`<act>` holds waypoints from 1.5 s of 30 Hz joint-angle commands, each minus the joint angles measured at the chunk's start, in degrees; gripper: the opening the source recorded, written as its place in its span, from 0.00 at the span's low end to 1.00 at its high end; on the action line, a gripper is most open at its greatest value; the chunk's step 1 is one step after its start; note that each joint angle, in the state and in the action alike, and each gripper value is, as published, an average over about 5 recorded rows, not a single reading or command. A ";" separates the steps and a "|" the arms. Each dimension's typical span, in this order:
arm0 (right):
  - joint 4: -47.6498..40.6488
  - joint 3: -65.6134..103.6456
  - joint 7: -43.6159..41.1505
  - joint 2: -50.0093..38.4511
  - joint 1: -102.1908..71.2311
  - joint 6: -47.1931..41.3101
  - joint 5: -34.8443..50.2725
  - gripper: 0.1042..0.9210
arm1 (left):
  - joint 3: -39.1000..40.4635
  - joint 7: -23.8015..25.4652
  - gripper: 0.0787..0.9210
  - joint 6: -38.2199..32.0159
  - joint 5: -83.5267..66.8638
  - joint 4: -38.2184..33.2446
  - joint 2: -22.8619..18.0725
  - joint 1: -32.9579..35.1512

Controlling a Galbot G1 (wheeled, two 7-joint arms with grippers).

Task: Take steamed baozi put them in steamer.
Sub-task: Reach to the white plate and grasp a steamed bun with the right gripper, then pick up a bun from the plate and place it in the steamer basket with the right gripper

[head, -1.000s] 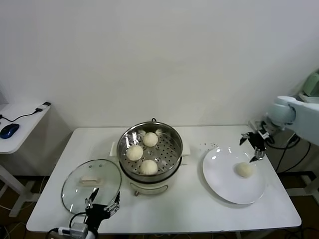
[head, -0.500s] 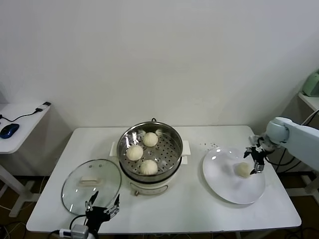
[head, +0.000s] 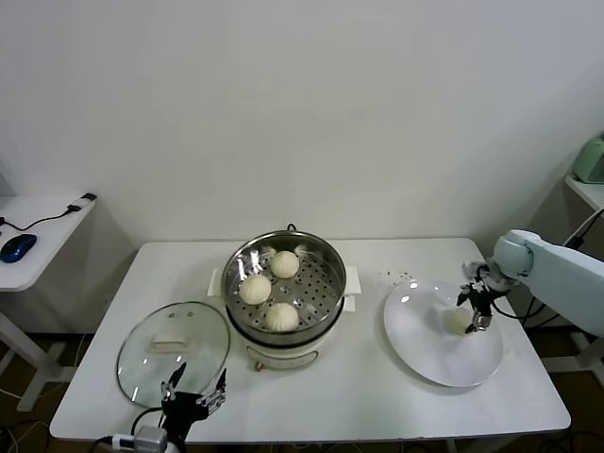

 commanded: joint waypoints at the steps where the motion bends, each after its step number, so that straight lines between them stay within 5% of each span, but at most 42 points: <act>1: 2.70 -2.17 -1.27 -1.49 2.52 -0.94 1.51 0.72 | 0.03 -0.01 0.88 0.05 0.04 -0.06 0.06 0.00; 11: 14.71 -24.84 -2.48 -2.04 32.19 -2.56 16.97 0.69 | 0.39 -0.12 0.88 0.09 0.20 -0.81 -0.06 0.24; 19: 26.41 -40.41 -3.49 11.04 59.90 -6.80 38.71 0.69 | 0.52 -0.07 0.88 0.47 0.20 -2.02 0.30 0.48; 25: 32.14 -35.04 1.61 21.39 60.11 -13.15 49.03 0.69 | 0.40 0.05 0.88 0.95 -0.26 -2.90 0.92 0.26; 34: 29.25 -29.74 10.92 33.10 45.67 -19.31 49.50 0.69 | 0.77 0.27 0.88 1.72 -0.75 -3.57 0.86 -0.89; 45: 22.45 -29.66 16.90 34.15 31.19 -23.02 42.06 0.69 | -0.17 0.38 0.88 2.13 -2.07 -4.13 0.43 -1.49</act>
